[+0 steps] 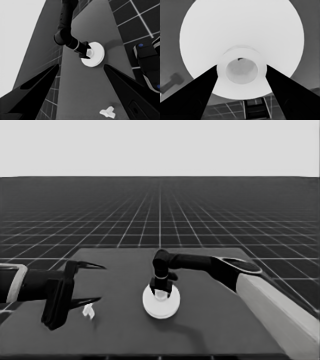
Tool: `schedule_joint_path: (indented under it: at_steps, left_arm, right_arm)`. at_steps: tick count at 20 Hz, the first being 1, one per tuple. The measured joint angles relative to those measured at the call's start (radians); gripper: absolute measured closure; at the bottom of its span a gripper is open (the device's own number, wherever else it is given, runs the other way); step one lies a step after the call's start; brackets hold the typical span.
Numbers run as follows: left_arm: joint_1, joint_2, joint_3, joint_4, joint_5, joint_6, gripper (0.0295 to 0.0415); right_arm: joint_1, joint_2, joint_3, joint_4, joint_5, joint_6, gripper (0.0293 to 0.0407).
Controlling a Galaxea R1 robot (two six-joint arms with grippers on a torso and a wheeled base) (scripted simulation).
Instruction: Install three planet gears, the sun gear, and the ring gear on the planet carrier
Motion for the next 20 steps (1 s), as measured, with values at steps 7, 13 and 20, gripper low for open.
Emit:
schedule_joint_path:
  at_steps: [7,13,20]
  left_arm:
    - [0.0,0.0,0.0,0.0,0.0,0.0,0.0326]
    - [0.0,0.0,0.0,0.0,0.0,0.0,0.0326]
    - [0.0,0.0,0.0,0.0,0.0,0.0,0.0326]
  right_arm:
    - [0.0,0.0,0.0,0.0,0.0,0.061,0.0351]
    - [0.0,0.0,0.0,0.0,0.0,0.113,0.0351]
    - [0.0,0.0,0.0,0.0,0.0,0.174,0.0351]
